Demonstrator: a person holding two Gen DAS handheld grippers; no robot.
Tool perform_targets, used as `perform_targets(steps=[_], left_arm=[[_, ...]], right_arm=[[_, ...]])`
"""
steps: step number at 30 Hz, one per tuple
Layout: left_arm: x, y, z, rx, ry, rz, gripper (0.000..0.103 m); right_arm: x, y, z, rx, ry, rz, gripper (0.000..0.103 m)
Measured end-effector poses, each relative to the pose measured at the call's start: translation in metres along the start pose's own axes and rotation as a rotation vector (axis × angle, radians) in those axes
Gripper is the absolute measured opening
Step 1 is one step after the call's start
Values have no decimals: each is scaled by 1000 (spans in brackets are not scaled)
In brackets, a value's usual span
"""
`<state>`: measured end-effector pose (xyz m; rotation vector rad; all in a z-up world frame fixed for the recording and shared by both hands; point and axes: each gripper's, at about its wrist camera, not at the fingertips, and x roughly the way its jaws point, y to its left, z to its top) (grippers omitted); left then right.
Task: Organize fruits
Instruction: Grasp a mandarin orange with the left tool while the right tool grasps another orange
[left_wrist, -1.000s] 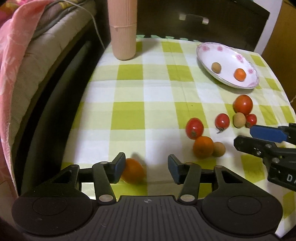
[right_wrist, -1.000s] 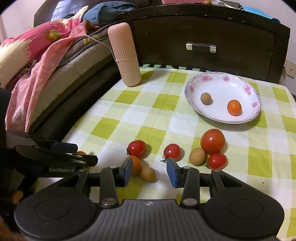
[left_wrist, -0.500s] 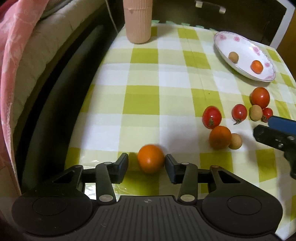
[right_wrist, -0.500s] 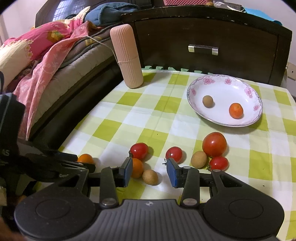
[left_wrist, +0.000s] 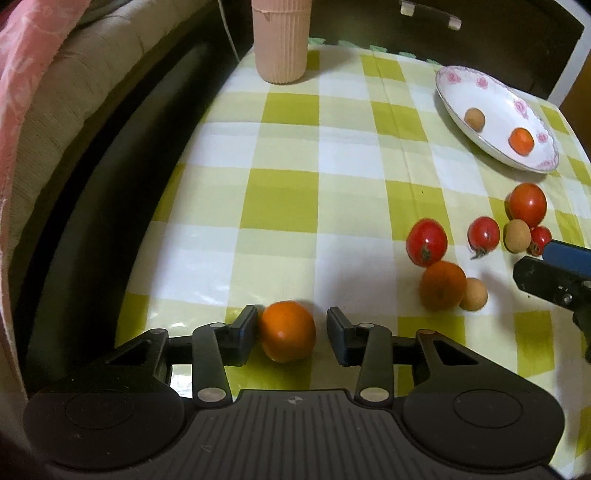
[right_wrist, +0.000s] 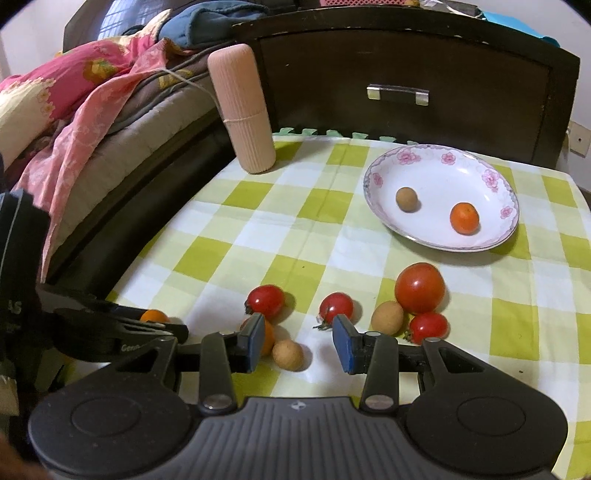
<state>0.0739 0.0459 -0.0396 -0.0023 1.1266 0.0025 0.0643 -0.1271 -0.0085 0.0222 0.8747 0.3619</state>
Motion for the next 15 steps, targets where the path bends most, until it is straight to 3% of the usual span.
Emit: perform_targets(steps=[6, 9, 13, 15], left_arm=[[1, 1, 2, -13, -6, -15, 56], [1, 3, 3, -26, -8, -20, 52], [-1, 7, 3, -46, -14, -36, 39], [-1, 9, 3, -50, -14, -40, 39]], right_arm=[[6, -8, 7, 33, 12, 14, 39], [11, -2, 8, 8, 21, 35, 39], [18, 11, 8, -59, 36, 65, 39], [24, 17, 6, -99, 48, 66, 39]])
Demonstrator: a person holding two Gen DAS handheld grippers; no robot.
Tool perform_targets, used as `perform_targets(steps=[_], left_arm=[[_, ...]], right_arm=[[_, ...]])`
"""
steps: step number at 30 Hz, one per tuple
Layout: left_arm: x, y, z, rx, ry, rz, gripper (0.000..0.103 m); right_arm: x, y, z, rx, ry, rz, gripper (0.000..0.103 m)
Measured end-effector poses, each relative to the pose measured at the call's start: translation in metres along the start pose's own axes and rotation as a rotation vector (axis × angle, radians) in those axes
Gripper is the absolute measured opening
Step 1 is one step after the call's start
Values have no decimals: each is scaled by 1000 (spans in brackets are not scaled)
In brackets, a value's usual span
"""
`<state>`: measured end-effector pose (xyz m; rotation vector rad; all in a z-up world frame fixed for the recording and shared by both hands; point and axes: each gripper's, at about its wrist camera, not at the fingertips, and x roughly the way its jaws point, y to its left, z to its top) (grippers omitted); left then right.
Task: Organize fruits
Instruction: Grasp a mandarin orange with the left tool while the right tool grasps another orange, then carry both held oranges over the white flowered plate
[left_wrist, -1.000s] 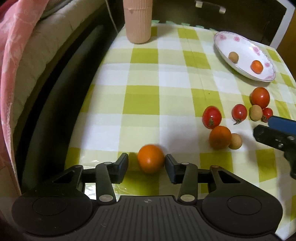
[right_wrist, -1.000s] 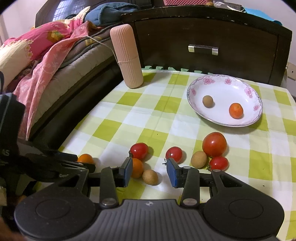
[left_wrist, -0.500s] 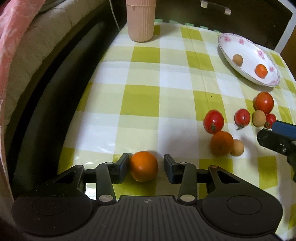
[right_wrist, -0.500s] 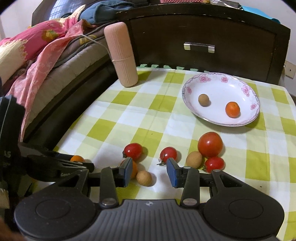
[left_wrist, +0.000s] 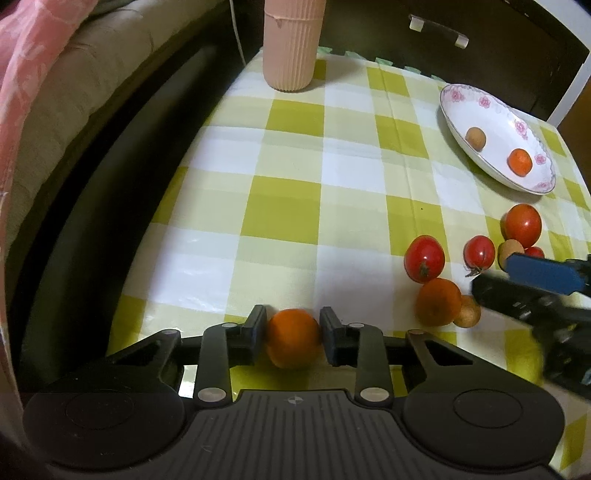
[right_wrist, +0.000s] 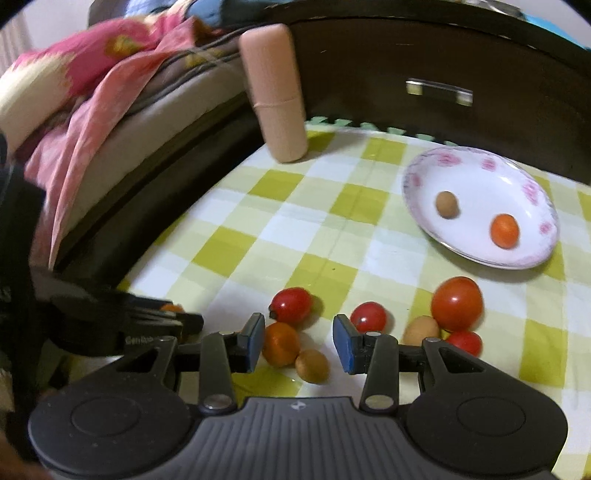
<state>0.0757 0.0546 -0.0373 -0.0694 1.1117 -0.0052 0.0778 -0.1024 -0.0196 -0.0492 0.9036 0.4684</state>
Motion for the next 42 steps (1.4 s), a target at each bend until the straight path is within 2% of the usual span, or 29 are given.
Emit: perform_targets(steps=[7, 10, 13, 15, 19, 23, 34, 37, 42], left_arm=[[-2, 3, -2, -10, 8, -15, 39], [-1, 4, -1, -16, 14, -22, 40], [0, 5, -1, -17, 16, -26, 41], [0, 4, -1, -15, 15, -26, 41], [1, 4, -1, -10, 13, -33, 41], [0, 0, -2, 14, 11, -46, 39], [-12, -8, -8, 35, -13, -126, 38], [-10, -16, -10, 61, -8, -134, 39], [-4, -29, -18, 120, 16, -141, 40]], right_arm=[[22, 9, -2, -58, 53, 24, 39], [33, 12, -4, -84, 81, 6, 39], [38, 12, -7, -78, 74, 4, 39], [37, 13, -6, -76, 73, 11, 29], [34, 18, -6, -83, 63, -17, 26], [24, 13, -6, -39, 55, -4, 26], [-36, 6, -29, 60, 3, -8, 26], [-43, 3, -43, 70, 12, -45, 26], [-34, -4, -66, 84, 68, -111, 26]])
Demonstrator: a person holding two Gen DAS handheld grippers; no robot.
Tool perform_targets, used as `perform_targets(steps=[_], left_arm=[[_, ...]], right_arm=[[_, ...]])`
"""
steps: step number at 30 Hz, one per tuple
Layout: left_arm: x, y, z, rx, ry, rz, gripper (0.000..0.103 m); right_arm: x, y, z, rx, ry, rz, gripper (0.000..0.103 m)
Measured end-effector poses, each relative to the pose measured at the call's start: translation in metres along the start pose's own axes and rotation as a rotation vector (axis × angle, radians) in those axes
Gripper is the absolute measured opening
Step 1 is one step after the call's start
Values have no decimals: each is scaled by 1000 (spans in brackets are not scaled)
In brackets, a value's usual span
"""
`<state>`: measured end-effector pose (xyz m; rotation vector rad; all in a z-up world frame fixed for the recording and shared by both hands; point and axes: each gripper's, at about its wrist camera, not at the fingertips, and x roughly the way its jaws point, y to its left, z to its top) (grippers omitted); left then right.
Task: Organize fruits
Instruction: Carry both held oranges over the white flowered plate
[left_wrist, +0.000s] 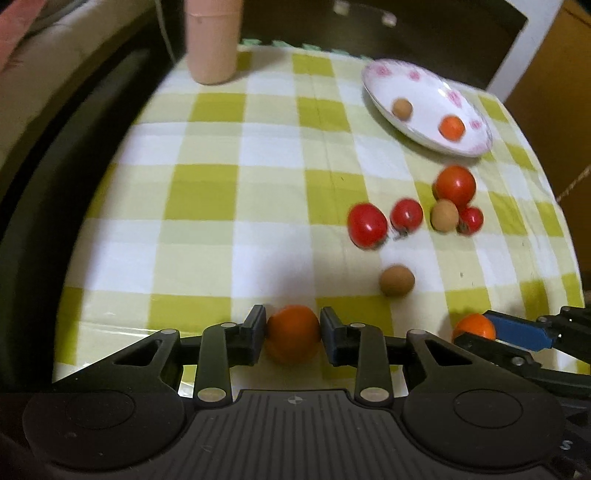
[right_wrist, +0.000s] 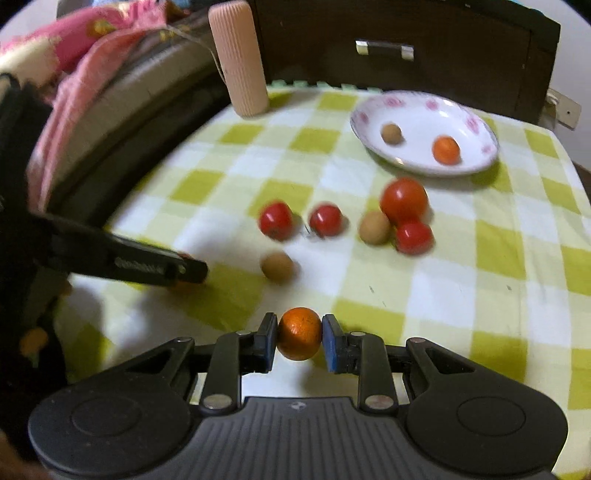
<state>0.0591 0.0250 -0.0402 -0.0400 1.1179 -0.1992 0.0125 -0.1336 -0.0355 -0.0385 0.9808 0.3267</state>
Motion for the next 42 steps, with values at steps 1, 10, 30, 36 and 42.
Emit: perform_targets(steps=[1, 10, 30, 36, 42], left_arm=[[1, -3, -1, 19, -4, 9, 40], [-6, 1, -2, 2, -26, 5, 59], [0, -6, -6, 22, -21, 36, 69], [2, -9, -8, 31, -12, 32, 72], [3, -13, -11, 59, -14, 58, 71]], right_arm=[[2, 0, -2, -1, 6, -2, 26], [6, -2, -12, -9, 5, -17, 30], [10, -12, -14, 22, 10, -24, 39], [10, -11, -12, 24, 9, -19, 39], [15, -15, -12, 35, 23, -46, 39]])
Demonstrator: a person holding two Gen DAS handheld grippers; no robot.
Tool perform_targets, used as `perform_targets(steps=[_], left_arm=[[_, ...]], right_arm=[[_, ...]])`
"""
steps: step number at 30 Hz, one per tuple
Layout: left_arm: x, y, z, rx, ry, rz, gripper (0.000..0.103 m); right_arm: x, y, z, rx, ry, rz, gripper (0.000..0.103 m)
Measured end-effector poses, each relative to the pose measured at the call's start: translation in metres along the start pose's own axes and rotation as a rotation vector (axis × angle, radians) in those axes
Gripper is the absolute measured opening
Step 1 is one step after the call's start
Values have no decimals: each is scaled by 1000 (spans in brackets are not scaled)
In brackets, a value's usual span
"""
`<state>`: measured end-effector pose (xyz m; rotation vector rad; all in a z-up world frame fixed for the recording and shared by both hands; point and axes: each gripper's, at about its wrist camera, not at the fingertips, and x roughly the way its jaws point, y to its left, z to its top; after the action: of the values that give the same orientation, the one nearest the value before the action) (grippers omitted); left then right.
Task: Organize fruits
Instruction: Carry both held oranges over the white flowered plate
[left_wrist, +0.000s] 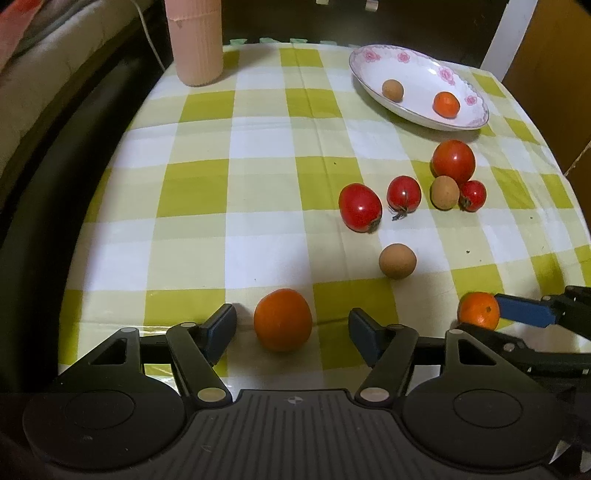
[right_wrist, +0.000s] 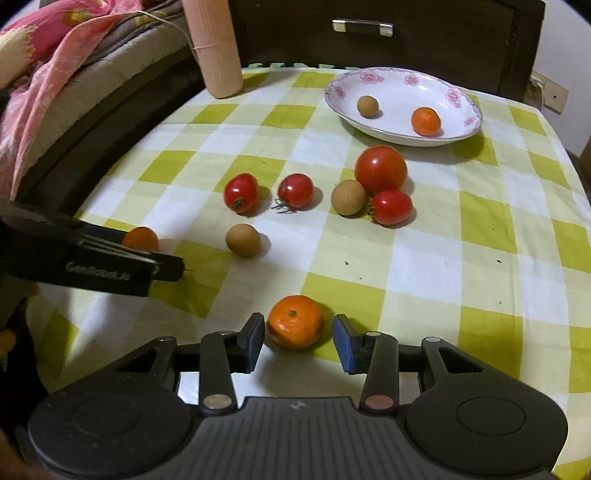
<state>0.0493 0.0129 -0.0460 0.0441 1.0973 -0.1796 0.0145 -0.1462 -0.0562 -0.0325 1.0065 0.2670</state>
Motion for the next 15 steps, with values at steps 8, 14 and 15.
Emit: perform_targets(steps=[8, 14, 15], left_arm=[[-4, 4, -1, -15, -16, 36, 40], [-8, 0, -5, -27, -12, 26, 39], [-9, 0, -6, -33, -11, 18, 39]], right_arm=[[-2, -3, 1, 15, 9, -36, 31], [-16, -5, 0, 24, -25, -47, 31], [-20, -6, 0, 28, -33, -49, 31]])
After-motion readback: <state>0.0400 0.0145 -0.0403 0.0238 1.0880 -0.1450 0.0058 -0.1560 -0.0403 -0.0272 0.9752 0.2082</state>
